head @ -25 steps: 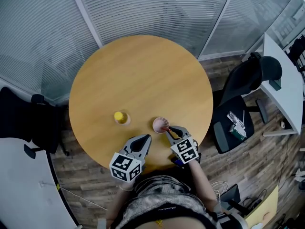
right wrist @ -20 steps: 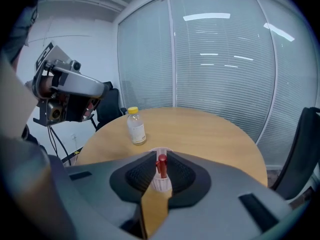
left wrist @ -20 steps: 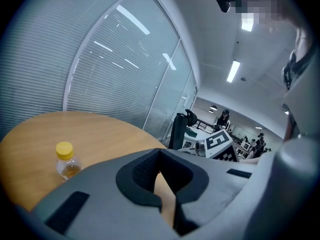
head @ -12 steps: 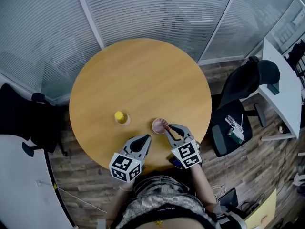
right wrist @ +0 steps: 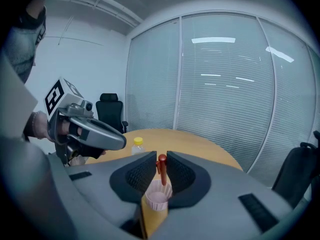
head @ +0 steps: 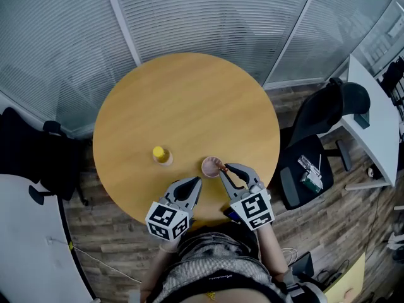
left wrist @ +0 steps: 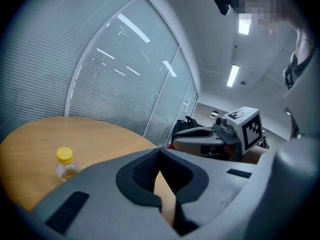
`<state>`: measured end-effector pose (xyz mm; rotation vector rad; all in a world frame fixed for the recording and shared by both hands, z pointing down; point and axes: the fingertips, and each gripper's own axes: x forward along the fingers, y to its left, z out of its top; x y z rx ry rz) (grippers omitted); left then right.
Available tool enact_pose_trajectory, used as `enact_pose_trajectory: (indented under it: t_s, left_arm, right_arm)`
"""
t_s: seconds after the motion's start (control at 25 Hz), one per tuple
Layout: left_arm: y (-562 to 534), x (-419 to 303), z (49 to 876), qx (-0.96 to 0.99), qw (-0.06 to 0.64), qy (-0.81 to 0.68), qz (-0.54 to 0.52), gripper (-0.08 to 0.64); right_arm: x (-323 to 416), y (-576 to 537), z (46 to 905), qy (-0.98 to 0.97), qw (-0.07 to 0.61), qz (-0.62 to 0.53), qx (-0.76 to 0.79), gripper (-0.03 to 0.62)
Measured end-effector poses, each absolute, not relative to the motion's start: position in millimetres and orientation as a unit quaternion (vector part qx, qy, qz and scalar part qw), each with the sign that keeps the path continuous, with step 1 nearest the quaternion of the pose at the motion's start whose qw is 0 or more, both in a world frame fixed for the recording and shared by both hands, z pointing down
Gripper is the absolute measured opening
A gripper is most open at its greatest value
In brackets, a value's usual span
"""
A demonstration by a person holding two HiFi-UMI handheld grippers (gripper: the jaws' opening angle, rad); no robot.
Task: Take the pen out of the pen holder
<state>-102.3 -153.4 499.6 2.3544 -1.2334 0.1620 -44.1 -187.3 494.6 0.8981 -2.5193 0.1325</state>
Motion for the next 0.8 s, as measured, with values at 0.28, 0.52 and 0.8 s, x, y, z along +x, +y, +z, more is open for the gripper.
enact_pose_trajectory:
  t_s: [0.28,0.52,0.8]
  left_arm:
    - [-150.5,-103.1,498.0,0.857,0.233,-0.455,0.060,0.005]
    - [-150.9,-104.9,499.5,0.856,0.233,-0.458,0.062,0.005]
    - [-149.8,-105.5,499.3,0.855,0.234,-0.457,0.066,0.005]
  right_arm:
    - [-47.1,-178.0,476.1,-0.921,0.219,0.040,0.319,0.074]
    - [-49.8,-177.0,475.7,-0.923,0.220,0.039,0.313,0.074]
    - [-52.5,-174.9,475.6,-0.924,0.224,0.040,0.307,0.072]
